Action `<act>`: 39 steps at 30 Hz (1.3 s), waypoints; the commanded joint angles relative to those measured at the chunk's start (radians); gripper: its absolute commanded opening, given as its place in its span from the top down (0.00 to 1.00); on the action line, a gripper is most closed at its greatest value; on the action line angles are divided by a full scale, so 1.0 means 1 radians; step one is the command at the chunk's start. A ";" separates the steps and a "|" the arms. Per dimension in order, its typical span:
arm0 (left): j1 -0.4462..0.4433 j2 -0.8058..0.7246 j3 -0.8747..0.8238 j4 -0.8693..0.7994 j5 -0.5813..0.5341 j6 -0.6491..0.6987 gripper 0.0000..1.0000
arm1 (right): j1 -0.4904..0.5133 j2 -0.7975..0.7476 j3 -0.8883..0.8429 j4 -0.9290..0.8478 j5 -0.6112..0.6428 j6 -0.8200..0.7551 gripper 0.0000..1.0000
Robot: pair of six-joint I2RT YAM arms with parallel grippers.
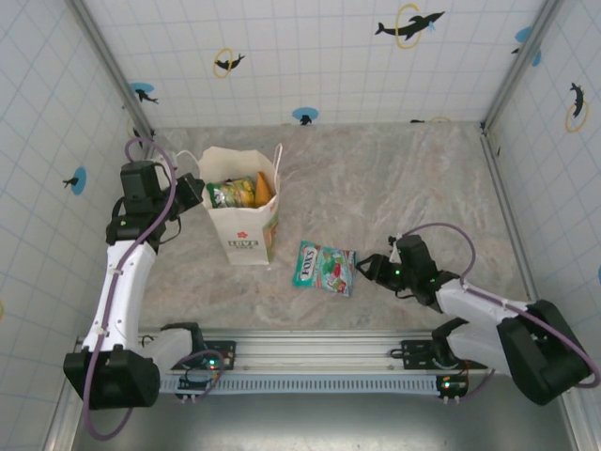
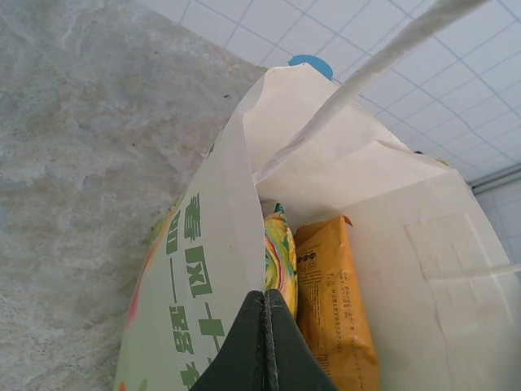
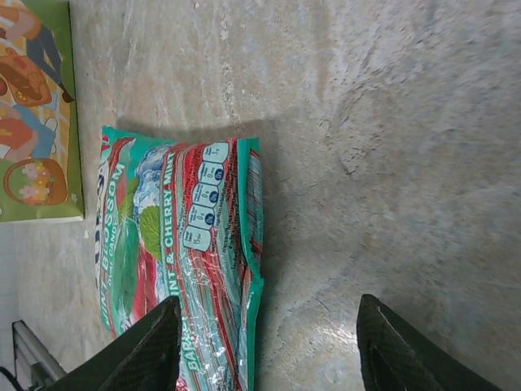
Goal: Place the snacks into the paper bag
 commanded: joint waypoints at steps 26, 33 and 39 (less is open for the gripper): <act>-0.003 0.013 0.042 -0.020 -0.001 0.031 1.00 | -0.062 0.446 0.078 0.395 -0.293 -0.027 0.46; -0.004 0.018 0.052 -0.023 -0.010 0.029 1.00 | -0.068 0.517 0.090 0.443 -0.302 -0.032 0.61; -0.002 0.024 0.052 -0.027 -0.012 0.030 1.00 | -0.070 0.514 0.089 0.475 -0.301 -0.036 0.91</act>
